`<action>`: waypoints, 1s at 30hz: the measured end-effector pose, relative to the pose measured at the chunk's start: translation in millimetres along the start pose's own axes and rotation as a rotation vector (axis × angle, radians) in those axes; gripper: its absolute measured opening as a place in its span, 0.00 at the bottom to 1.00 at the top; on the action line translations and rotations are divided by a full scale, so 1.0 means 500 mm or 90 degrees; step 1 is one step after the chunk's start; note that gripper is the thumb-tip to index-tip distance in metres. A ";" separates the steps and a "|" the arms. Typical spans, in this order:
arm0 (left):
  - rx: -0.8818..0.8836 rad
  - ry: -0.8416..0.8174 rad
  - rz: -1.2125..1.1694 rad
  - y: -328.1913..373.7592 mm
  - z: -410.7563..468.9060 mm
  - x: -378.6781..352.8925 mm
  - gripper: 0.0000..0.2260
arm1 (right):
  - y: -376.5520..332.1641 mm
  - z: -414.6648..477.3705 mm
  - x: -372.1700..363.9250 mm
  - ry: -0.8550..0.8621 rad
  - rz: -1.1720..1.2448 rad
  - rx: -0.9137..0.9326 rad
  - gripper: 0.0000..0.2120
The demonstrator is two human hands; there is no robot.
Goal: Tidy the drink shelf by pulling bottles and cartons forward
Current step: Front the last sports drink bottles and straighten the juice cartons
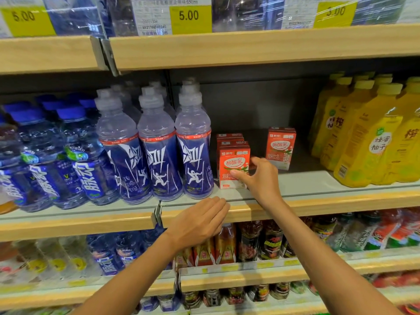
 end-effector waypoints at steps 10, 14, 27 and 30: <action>0.001 0.024 0.009 0.001 0.002 0.002 0.15 | 0.003 0.014 -0.029 0.022 0.043 0.001 0.16; 0.046 0.023 -0.019 0.000 0.010 0.007 0.13 | 0.009 0.002 -0.013 -0.020 0.063 0.012 0.20; 0.114 -0.084 -0.080 0.018 0.140 -0.021 0.18 | 0.122 0.080 0.123 0.104 0.119 -0.153 0.20; 0.108 -0.094 -0.058 0.023 0.130 -0.022 0.18 | 0.127 0.098 0.111 0.063 0.173 -0.165 0.23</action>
Point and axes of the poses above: each hand's wrist, its own z-axis towards the middle knuckle, its own x-axis out of the back of the hand, y = z × x, the point moved 2 cm from there along z, towards the middle knuckle, and after that the axes turned 4 degrees about -x, right-handed, at the moved point
